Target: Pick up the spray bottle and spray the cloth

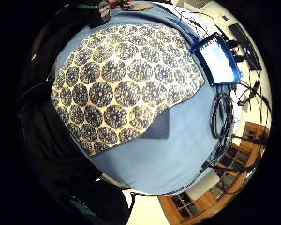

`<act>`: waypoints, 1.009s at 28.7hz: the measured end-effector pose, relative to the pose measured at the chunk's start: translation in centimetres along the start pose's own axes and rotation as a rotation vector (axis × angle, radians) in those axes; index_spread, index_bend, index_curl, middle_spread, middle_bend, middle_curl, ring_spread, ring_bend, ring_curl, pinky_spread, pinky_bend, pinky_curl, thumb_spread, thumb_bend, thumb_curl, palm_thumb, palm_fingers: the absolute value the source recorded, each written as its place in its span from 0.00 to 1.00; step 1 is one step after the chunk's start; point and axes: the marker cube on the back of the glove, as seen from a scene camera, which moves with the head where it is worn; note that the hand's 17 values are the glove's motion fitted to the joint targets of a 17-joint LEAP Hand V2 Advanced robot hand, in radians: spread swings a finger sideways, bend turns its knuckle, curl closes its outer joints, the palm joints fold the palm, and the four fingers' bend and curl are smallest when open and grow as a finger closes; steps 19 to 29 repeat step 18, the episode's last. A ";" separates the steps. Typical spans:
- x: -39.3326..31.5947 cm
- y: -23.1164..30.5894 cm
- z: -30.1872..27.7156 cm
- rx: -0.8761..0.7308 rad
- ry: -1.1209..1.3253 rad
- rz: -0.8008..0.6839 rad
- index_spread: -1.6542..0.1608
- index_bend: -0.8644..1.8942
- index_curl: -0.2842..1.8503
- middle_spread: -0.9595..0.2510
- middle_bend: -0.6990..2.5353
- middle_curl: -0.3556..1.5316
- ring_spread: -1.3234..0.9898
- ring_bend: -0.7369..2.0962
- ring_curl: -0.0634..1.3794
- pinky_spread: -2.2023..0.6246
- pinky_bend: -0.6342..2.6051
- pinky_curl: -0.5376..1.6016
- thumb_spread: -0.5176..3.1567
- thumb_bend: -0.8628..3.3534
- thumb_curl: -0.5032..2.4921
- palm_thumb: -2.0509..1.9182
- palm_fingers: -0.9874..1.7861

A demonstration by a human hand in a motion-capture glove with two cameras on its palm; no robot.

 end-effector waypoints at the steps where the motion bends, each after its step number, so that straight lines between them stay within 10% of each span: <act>1: 0.0 -0.1 0.0 0.021 0.001 0.014 0.74 0.38 0.32 0.80 0.29 0.41 0.58 0.36 0.28 0.85 0.28 0.42 0.47 0.21 0.28 0.69 0.50; 29: 0.8 3.9 0.6 0.056 -0.051 0.064 0.75 0.40 0.33 0.80 0.29 0.40 0.58 0.32 0.26 0.85 0.24 0.39 0.51 0.21 0.28 0.71 0.54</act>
